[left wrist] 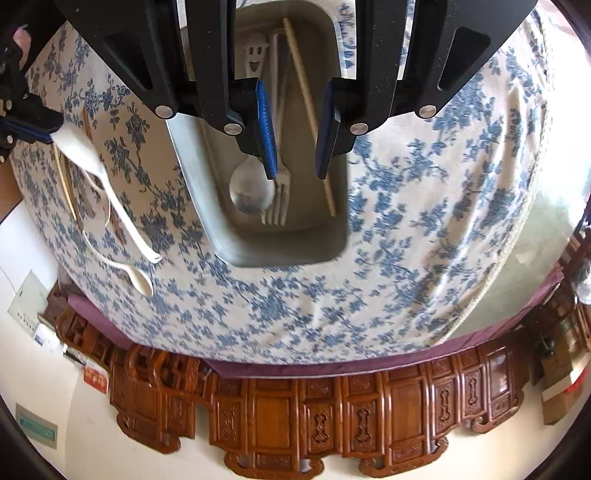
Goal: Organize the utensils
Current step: 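Lower the white plastic fork into the tray and open the right tool, then move both tools back toward the remaining utensils on the cloth, then lower the left tool onto the white plastic fork and close on its handle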
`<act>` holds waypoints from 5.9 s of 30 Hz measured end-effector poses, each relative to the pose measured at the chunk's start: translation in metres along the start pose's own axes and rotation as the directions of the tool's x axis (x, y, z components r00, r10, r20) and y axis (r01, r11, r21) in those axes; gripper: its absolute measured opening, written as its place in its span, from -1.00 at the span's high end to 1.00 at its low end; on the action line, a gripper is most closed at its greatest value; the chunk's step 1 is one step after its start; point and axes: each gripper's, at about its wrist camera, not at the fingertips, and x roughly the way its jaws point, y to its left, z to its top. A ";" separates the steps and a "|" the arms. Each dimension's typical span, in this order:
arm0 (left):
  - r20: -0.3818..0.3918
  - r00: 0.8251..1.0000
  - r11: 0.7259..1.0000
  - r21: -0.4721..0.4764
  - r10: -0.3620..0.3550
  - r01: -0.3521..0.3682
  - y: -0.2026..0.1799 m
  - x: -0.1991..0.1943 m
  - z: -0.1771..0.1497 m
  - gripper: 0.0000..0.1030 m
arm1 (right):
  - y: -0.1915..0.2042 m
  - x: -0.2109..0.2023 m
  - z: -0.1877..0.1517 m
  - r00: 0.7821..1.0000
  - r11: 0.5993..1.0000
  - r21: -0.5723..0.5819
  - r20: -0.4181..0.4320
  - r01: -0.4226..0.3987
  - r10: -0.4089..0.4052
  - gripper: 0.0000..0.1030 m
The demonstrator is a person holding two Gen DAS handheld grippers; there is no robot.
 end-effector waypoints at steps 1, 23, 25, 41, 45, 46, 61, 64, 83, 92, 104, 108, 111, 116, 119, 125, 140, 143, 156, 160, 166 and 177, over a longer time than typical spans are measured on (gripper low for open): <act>0.005 1.000 1.000 -0.004 0.001 -0.001 0.003 -0.002 0.001 0.61 | 0.004 0.001 0.003 1.000 1.000 -0.008 0.002 -0.007 0.007 0.93; 0.028 0.998 0.995 -0.082 0.057 -0.054 0.050 -0.009 0.005 0.61 | 0.042 0.081 0.024 0.993 0.994 -0.065 -0.084 -0.089 0.084 0.92; 0.028 0.998 0.995 -0.080 0.058 -0.055 0.050 -0.009 0.004 0.61 | 0.040 0.085 0.024 0.993 0.994 -0.065 -0.090 -0.086 0.080 0.92; 0.038 0.998 0.997 -0.067 0.046 -0.043 0.040 -0.013 0.004 0.61 | 0.031 0.078 0.020 0.995 0.997 -0.021 -0.074 -0.068 0.067 0.90; 0.045 0.998 0.998 -0.060 0.032 -0.030 0.033 -0.015 0.004 0.60 | 0.021 0.056 0.020 0.998 0.999 0.000 -0.049 -0.042 0.042 0.89; 0.048 0.999 0.998 -0.055 0.025 -0.023 0.029 -0.016 0.003 0.60 | 0.018 0.049 0.019 0.998 1.000 0.006 -0.046 -0.030 0.030 0.89; 0.073 0.993 0.996 0.034 -0.090 0.088 -0.039 -0.030 -0.006 0.33 | -0.083 -0.065 -0.039 0.957 0.950 0.123 -0.073 0.288 -0.280 0.82; 0.077 0.991 0.993 0.062 -0.106 0.101 -0.053 -0.034 -0.010 0.29 | -0.098 -0.074 -0.051 0.942 0.933 0.135 -0.090 0.333 -0.323 0.74; 0.039 0.987 0.974 0.173 -0.154 0.145 -0.107 -0.028 -0.032 0.23 | -0.118 0.003 -0.092 0.941 0.916 0.260 -0.228 0.306 -0.250 0.23; 0.064 0.988 0.972 0.197 -0.143 0.127 -0.117 -0.032 -0.039 0.23 | -0.116 0.009 -0.098 0.938 0.921 0.248 -0.250 0.301 -0.239 0.44; 0.063 0.990 0.973 0.205 -0.126 0.111 -0.126 -0.031 -0.047 0.23 | -0.119 -0.001 -0.094 0.958 0.924 0.278 -0.192 0.261 -0.213 0.94; 0.057 0.991 0.970 0.220 -0.121 0.106 -0.132 -0.029 -0.050 0.23 | -0.120 -0.006 -0.092 0.962 0.923 0.289 -0.173 0.253 -0.209 0.95; 0.054 0.991 0.968 0.227 -0.121 0.105 -0.136 -0.028 -0.053 0.23 | -0.120 -0.011 -0.091 0.967 0.923 0.299 -0.152 0.241 -0.204 0.95; 0.044 0.992 0.966 0.238 -0.119 0.105 -0.144 -0.026 -0.055 0.23 | -0.126 -0.026 -0.090 0.969 0.915 0.318 -0.108 0.247 -0.223 0.95; 0.035 0.993 0.964 0.247 -0.112 0.099 -0.149 -0.023 -0.058 0.23 | -0.133 -0.032 -0.091 0.968 0.910 0.328 -0.098 0.252 -0.232 0.95; 0.015 0.995 0.962 0.255 -0.103 0.096 -0.165 -0.018 -0.057 0.23 | -0.146 -0.043 -0.094 0.963 0.899 0.345 -0.081 0.269 -0.257 0.95; -0.091 0.986 0.979 0.135 -0.141 0.153 -0.210 0.046 -0.019 0.23 | -0.187 -0.059 -0.107 0.951 0.853 0.426 -0.082 0.303 -0.297 0.95; -0.118 0.981 0.981 0.104 -0.153 0.165 -0.218 0.059 -0.011 0.23 | -0.193 -0.063 -0.107 0.953 0.844 0.449 -0.070 0.294 -0.295 0.95; -0.169 0.977 0.985 0.089 -0.130 0.147 -0.250 0.089 -0.006 0.22 | -0.198 -0.064 -0.109 0.961 0.834 0.485 -0.056 0.264 -0.272 0.95; -0.176 0.974 0.985 0.076 -0.141 0.156 -0.247 0.090 -0.005 0.46 | -0.197 -0.062 -0.108 0.961 0.837 0.478 -0.059 0.266 -0.271 0.94; -0.156 0.977 0.985 0.074 -0.143 0.156 -0.239 0.082 -0.004 0.92 | -0.194 -0.060 -0.107 0.962 0.843 0.469 -0.058 0.263 -0.267 0.94; -0.154 0.980 0.988 0.076 -0.123 0.136 -0.228 0.076 -0.003 1.00 | -0.186 -0.057 -0.103 0.964 0.859 0.442 -0.061 0.259 -0.260 0.95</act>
